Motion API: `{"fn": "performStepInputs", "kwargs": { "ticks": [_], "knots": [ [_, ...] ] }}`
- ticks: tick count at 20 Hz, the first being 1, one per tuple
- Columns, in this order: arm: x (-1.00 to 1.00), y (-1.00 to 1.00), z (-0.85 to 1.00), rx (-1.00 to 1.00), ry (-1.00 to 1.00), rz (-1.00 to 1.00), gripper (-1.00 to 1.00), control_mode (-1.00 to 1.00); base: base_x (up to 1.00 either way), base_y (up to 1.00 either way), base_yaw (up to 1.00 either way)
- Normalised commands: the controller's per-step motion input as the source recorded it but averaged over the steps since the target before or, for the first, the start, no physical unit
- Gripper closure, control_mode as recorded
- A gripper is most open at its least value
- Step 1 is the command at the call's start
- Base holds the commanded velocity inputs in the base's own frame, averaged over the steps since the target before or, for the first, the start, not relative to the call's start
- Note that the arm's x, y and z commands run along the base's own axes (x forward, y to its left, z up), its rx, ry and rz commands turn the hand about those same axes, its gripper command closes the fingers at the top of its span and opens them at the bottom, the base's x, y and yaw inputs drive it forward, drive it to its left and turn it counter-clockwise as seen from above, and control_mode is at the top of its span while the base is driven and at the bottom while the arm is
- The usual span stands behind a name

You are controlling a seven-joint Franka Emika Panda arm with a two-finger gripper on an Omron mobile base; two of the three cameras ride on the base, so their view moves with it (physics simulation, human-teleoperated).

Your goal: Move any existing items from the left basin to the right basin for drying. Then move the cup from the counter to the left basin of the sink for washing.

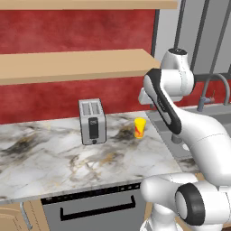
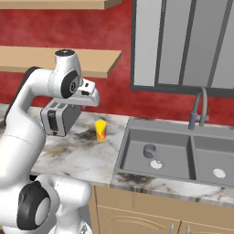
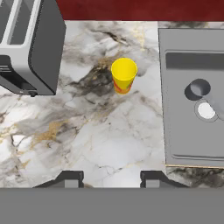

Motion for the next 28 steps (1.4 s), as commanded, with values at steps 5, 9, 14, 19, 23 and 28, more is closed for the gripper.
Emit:
{"fn": "performStepInputs", "kwargs": {
  "ticks": [5, 9, 14, 19, 23, 28],
  "knots": [
    [0.0, 0.0, -0.04, -0.01, 0.0, 0.0, -1.0, -1.0, 0.0, 0.0, 0.0],
    [0.0, -0.03, 0.0, 0.0, -0.01, 0.0, -1.0, -1.0, 0.0, 0.0, 0.0],
    [0.0, -0.13, -0.01, 0.0, -0.01, 0.0, -1.0, -1.0, 0.0, 0.0, 0.0],
    [-0.01, -0.19, -0.03, 0.0, 0.0, 0.0, -1.0, -1.0, 0.0, 0.0, 0.0],
    [-0.1, -0.28, -0.05, 0.0, 0.0, 0.0, -1.0, -1.0, 0.0, 0.0, 0.0],
    [-0.13, -0.58, -0.16, 0.0, 0.0, 0.0, -1.0, -1.0, 0.0, 0.0, 0.0]
  ]
}}
